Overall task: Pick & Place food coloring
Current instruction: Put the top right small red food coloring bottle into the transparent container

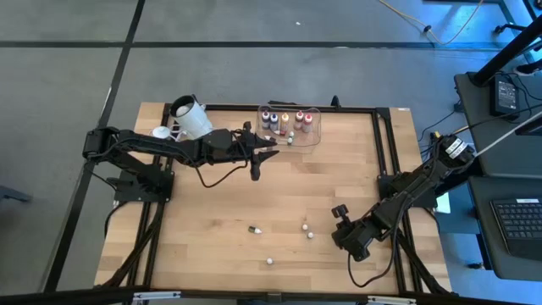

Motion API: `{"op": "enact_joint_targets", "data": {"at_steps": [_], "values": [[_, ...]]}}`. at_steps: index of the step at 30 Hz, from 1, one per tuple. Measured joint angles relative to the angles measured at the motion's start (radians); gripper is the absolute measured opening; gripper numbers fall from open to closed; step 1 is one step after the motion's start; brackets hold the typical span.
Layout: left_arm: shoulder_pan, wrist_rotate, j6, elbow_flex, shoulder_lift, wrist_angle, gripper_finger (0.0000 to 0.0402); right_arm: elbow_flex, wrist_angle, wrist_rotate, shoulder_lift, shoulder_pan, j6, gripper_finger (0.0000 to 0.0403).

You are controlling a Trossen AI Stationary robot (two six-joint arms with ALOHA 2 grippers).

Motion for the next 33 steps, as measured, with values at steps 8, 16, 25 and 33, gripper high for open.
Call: {"op": "enact_joint_targets", "data": {"at_steps": [8, 16, 25, 33], "values": [[0.0, 0.001, 0.0, 0.0, 0.0, -0.008, 0.012, 0.059, -0.097, 0.167, -0.056, -0.035, -0.092, 0.0058], [0.0, 0.002, 0.0, 0.0, 0.0, -0.035, 0.0117, 0.162, -0.154, 0.241, -0.118, -0.23, -0.342, 0.0059], [0.001, 0.002, 0.0, 0.0, 0.0, -0.032, 0.0119, 0.252, -0.135, 0.213, -0.17, -0.568, -0.554, 0.0061], [0.002, 0.0, 0.0, 0.0, 0.0, -0.033, 0.012, 0.389, -0.124, 0.036, -0.125, -0.891, -0.652, 0.0063]]}}
